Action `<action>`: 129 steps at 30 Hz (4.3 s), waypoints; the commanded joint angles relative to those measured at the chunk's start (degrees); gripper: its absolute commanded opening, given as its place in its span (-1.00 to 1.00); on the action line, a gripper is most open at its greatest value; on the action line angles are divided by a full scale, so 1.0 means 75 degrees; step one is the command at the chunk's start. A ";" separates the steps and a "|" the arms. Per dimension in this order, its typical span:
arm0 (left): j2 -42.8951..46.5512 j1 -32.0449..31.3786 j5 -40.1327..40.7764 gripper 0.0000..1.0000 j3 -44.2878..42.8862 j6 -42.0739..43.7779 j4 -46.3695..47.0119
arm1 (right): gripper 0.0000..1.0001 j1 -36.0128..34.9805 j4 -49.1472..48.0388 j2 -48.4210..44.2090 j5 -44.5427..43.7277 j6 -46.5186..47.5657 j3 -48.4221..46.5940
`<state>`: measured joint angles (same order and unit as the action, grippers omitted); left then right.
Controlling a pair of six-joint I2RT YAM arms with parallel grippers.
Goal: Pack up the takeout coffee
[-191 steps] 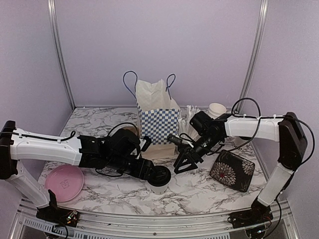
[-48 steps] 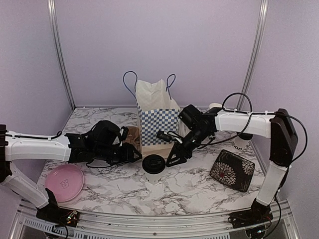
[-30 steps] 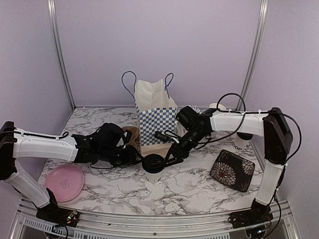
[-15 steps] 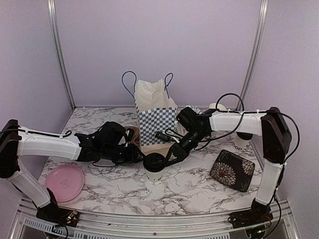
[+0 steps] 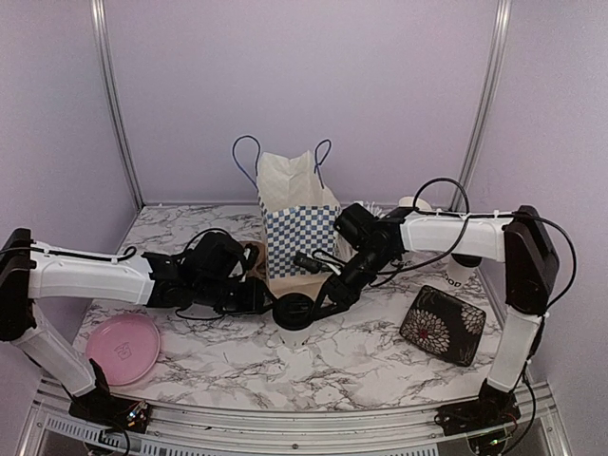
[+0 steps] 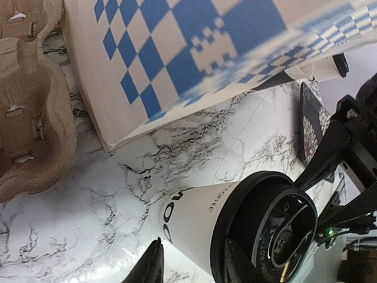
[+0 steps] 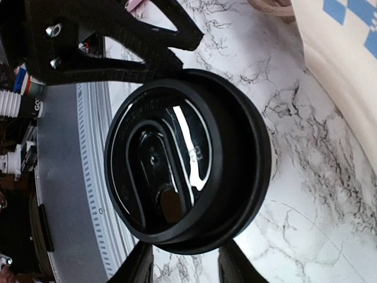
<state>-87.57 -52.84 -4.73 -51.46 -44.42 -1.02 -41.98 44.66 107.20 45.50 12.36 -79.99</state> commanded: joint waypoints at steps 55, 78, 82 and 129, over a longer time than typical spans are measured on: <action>-0.1552 -0.2897 0.0280 0.96 -0.1150 1.2521 -0.0650 | 0.25 0.1042 0.0676 -0.3531 -0.0528 0.5100 0.2988; -0.3059 -0.3474 0.1188 0.68 -0.2630 1.2149 -0.0980 | 0.22 0.2295 0.1466 -0.3841 0.1019 0.5381 0.2714; -0.2564 -0.3398 0.0886 0.59 -0.2363 1.1512 -0.0736 | 0.21 0.2347 0.1518 -0.3851 0.1293 0.5210 0.2447; -0.0487 -0.1369 -0.1686 0.48 0.0100 0.5319 0.4273 | 0.66 0.0049 0.1485 -0.2602 0.0514 0.4621 -0.0518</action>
<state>-91.66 -62.87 -16.43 -50.39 -4.95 27.97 -41.19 53.58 85.91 46.46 46.59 -81.21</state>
